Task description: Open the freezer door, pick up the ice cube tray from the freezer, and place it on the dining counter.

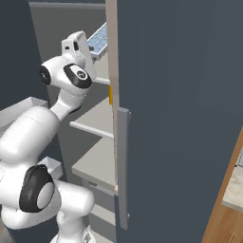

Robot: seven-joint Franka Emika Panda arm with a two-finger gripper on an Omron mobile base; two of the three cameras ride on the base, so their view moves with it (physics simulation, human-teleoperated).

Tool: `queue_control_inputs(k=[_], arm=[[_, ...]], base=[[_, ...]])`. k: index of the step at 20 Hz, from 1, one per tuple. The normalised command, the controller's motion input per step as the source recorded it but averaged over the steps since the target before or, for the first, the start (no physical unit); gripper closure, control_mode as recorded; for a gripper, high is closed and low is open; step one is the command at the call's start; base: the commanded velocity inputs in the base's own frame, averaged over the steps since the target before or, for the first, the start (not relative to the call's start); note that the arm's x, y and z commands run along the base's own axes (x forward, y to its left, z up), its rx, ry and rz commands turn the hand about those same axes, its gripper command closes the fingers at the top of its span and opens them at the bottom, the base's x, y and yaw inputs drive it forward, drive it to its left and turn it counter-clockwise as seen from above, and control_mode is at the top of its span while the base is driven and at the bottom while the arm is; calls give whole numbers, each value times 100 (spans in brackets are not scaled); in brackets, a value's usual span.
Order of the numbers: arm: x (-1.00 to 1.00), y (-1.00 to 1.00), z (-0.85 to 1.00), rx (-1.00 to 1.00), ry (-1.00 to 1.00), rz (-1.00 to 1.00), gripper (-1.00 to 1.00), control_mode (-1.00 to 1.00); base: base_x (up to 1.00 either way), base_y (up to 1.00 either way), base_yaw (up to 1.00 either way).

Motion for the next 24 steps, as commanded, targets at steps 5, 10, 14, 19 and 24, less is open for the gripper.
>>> queue_control_inputs(k=[5,10,14,19,24], arm=[[-79,0,20,-8,7,0,100,-100],[-85,3,9,-6,16,0,100,-100],[-91,7,5,-5,20,0,100,-100],[-93,2,6,-4,17,0,100,-100],[-89,0,1,-2,8,0,100,-100]], base=[[0,0,0],[0,0,0],[0,0,0],[0,0,0],[0,0,0]])
